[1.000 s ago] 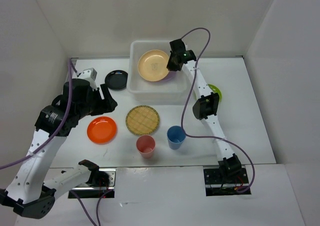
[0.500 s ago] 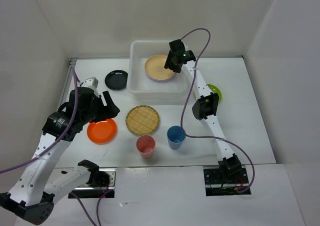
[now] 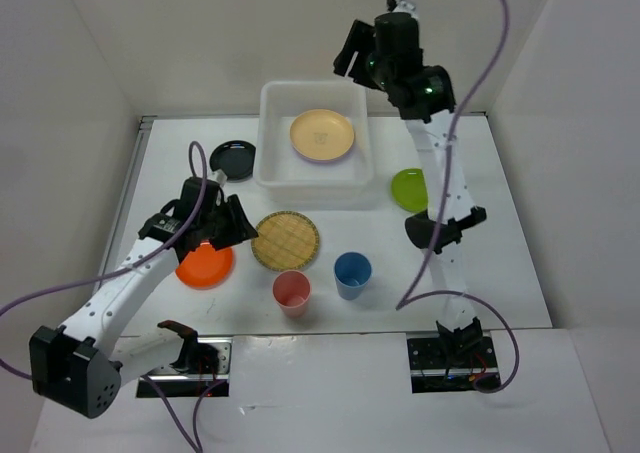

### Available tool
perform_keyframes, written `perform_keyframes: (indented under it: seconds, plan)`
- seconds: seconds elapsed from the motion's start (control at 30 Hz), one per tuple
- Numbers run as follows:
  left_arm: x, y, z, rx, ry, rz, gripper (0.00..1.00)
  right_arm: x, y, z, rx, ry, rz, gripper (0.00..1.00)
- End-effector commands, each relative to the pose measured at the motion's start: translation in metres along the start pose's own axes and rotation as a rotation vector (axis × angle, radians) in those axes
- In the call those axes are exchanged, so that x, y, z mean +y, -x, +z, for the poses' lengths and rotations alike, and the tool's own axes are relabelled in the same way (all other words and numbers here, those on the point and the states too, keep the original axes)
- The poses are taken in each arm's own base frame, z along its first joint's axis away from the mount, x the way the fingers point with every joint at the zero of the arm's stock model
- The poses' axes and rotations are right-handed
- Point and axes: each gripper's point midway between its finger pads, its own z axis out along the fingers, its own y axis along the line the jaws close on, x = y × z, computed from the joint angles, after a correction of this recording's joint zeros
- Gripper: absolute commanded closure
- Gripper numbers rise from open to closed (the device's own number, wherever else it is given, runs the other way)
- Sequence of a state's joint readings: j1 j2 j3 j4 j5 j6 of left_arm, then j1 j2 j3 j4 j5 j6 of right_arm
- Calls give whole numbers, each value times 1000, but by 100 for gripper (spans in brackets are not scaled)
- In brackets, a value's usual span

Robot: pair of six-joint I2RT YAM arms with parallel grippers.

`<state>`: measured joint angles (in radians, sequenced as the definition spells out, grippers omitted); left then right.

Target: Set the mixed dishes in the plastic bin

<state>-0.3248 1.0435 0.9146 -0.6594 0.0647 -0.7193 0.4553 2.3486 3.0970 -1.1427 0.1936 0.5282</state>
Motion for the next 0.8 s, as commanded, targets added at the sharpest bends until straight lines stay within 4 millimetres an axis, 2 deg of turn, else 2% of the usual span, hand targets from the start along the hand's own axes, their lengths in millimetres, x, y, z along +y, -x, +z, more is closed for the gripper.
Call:
perform_keyframes:
  seconds: [0.0,0.03,0.07,0.17,0.2,0.23,0.33,0.43,0.53,0.63,0.67,0.73,0.77]
  plan:
    - [-18,-3,24,20,-126,-74,46,16,34,-77,-86,32,-32,24]
    - [-23,1,27,-1,-158,-83,49,29,36,-100,-104,61,-50,24]
    - [-21,-2,33,7,-152,-102,53,36,39,-112,-121,73,-59,24]
    - [-17,-7,42,13,-149,-136,56,52,57,-158,-184,145,-51,21]
    - [-18,-4,43,1,-148,-149,51,54,62,-169,-195,167,-46,21]
    - [-15,-8,48,12,-138,-151,44,55,71,-188,-217,198,-37,20]
    - [-5,-16,63,50,-94,-161,32,57,73,-218,-223,235,-36,17]
    - [0,-20,75,77,-71,-176,29,51,73,-232,-218,232,-38,17]
    - [8,-29,87,103,-48,-181,28,48,83,-256,-252,262,-39,16]
    - [10,-37,94,138,-43,-197,28,38,98,-286,-319,258,-26,16]
    - [10,-37,94,138,-43,-197,28,35,98,-289,-316,253,-37,16]
    - [10,-37,94,138,-43,-197,28,29,87,-280,-267,210,-30,16]
    - [14,-39,92,138,-22,-199,28,24,87,-289,-266,200,-18,15]
